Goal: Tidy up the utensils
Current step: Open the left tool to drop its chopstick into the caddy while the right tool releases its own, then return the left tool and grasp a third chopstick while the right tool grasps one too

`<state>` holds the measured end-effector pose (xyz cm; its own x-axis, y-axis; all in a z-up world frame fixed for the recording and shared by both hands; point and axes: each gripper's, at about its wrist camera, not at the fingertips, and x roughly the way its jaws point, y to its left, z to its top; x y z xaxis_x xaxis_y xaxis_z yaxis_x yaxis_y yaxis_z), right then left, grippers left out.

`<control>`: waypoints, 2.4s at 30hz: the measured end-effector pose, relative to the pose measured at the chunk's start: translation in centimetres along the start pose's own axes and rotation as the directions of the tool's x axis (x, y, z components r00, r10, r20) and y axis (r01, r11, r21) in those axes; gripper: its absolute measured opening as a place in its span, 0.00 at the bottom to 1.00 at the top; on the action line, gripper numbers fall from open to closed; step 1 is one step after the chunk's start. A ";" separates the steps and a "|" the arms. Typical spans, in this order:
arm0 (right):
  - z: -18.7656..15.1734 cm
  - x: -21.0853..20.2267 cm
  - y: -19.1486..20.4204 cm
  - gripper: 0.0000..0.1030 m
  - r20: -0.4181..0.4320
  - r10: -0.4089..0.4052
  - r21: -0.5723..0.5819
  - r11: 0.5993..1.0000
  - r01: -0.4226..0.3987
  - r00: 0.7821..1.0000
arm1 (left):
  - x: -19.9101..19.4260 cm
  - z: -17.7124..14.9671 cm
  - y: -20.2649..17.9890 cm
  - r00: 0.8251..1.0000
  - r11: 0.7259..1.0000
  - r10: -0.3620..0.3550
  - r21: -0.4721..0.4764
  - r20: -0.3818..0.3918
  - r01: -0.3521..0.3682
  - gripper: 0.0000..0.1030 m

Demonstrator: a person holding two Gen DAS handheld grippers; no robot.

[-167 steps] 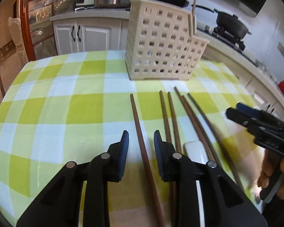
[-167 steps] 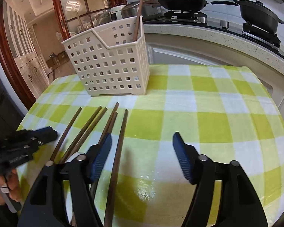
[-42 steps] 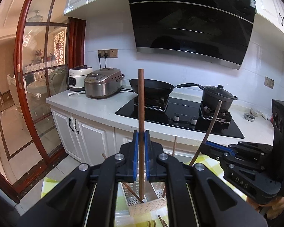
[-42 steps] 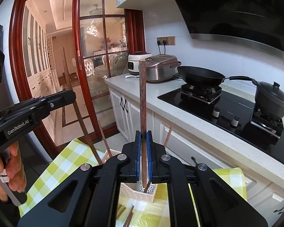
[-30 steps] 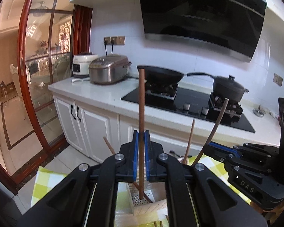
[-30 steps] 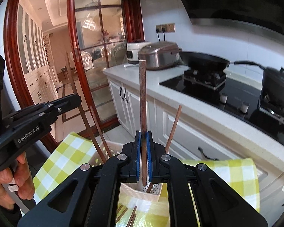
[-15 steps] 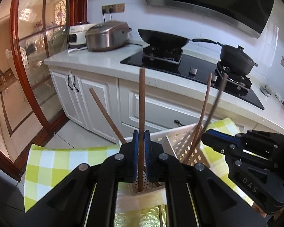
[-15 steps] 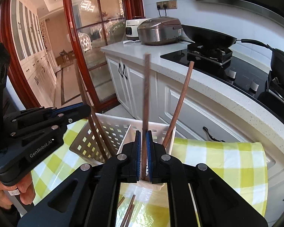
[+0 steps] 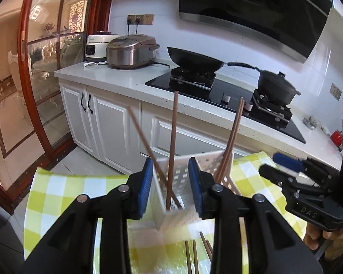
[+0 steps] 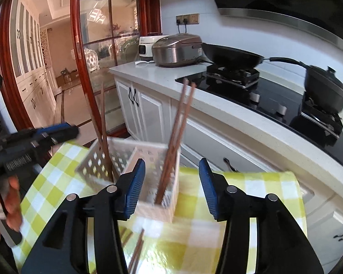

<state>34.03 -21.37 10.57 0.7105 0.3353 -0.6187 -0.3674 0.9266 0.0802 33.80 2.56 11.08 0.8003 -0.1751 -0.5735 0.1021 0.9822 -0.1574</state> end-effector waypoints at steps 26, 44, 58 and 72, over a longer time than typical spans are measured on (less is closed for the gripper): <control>-16.8 1.4 1.1 0.50 -0.183 0.045 0.042 0.998 -0.038 0.982 | 2.4 -20.8 -2.8 0.961 0.991 -0.077 0.084 -0.265 0.102 0.16; -17.1 1.5 2.1 0.52 -0.203 0.071 0.015 0.997 -0.069 0.977 | 3.1 -21.0 -2.6 0.955 0.985 -0.016 0.157 -0.297 0.066 0.08; -17.8 2.7 4.1 0.52 -0.244 0.055 -0.051 0.996 -0.069 0.968 | 2.5 -20.5 2.1 0.960 0.993 0.087 0.097 -0.266 -0.063 0.08; -17.9 3.2 4.6 0.27 -0.241 0.023 -0.099 0.994 -0.048 0.970 | 2.9 -20.5 1.5 0.955 0.984 0.156 0.125 -0.254 -0.128 0.17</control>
<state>23.89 -19.03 -5.05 0.5364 0.3055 -0.7867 -0.4587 0.8880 0.0322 24.14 2.16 -7.35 0.6301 -0.0309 -0.7759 0.0718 0.9972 0.0185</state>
